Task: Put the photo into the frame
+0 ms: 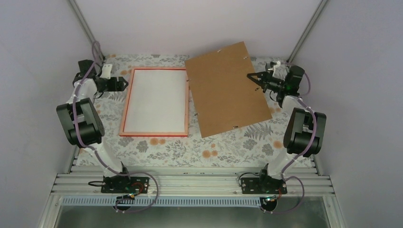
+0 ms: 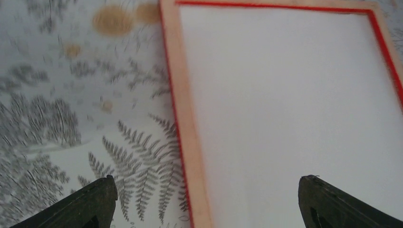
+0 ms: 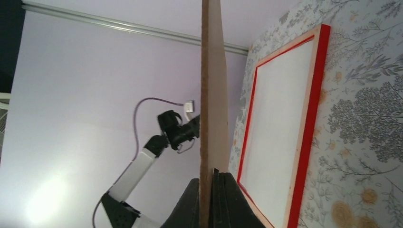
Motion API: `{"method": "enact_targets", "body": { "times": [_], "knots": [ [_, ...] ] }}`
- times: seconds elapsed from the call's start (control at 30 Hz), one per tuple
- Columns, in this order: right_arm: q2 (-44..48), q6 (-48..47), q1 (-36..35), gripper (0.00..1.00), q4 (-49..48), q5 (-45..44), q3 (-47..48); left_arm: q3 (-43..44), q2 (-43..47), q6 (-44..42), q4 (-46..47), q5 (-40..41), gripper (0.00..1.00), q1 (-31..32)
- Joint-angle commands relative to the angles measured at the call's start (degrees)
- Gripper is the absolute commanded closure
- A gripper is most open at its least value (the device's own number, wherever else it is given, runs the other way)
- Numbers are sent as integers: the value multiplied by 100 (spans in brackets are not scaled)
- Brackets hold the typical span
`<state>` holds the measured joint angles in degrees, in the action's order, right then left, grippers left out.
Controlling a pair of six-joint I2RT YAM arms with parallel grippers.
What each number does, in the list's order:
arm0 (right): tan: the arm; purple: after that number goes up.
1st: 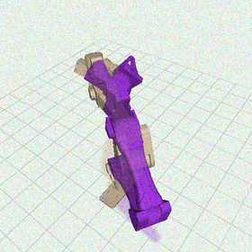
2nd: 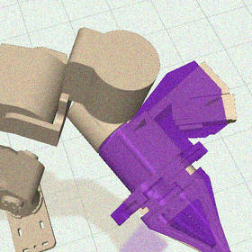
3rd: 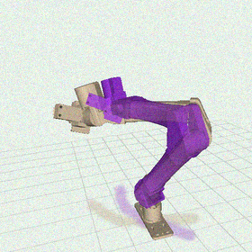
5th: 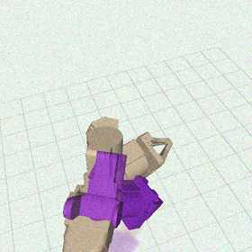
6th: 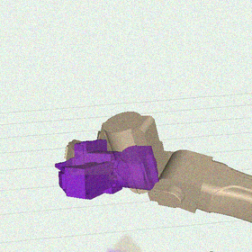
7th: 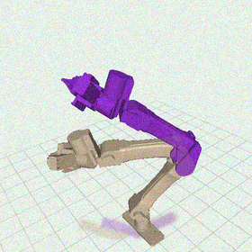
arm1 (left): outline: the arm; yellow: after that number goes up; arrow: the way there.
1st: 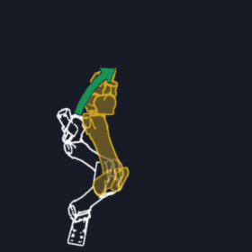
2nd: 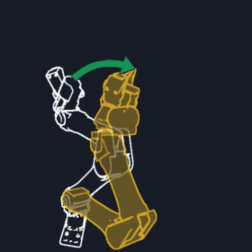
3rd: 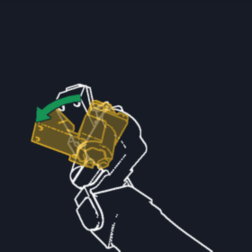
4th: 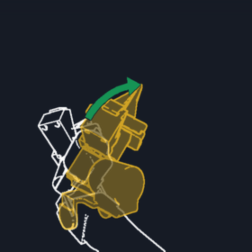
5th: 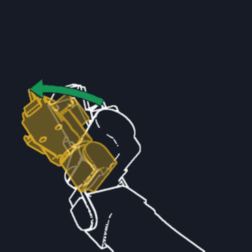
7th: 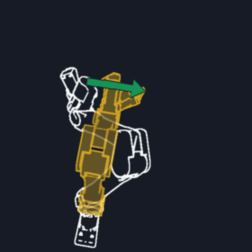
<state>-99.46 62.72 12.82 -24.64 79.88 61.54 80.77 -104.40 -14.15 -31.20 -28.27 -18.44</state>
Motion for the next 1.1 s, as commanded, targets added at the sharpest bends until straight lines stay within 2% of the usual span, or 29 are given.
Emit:
{"method": "enact_targets", "body": {
  "times": [0.0, 0.1, 0.3, 0.53, 0.7, 0.77, 0.97, 1.07],
  "knots": [
    [331, 1749, -50, 96, -1986, -225, -170, 205, -593, 229, -287, -862, 5, -220],
    [296, 1884, -84, 96, -2125, -317, -108, 135, -893, 286, -210, -890, 6, -285],
    [339, 1247, -94, 96, -1282, -339, 147, 116, -1405, 142, -44, -1152, 8, -292],
    [357, 223, -39, 96, 16, -284, 551, 93, -1713, -80, 81, -1476, 13, 165],
    [364, -29, 60, 96, 305, -304, 562, -289, -1549, 68, 389, -1653, 19, 719],
    [366, -87, 86, 96, 396, -313, 509, -404, -1508, 277, 509, -1724, 19, 926],
    [558, -90, 116, 96, 417, -355, 447, -954, -1138, 1702, 1306, -2129, 18, 1457],
    [552, 281, 116, 96, -36, -385, 440, -697, -856, 1829, 1431, -2234, 17, 1578]
  ]
}}
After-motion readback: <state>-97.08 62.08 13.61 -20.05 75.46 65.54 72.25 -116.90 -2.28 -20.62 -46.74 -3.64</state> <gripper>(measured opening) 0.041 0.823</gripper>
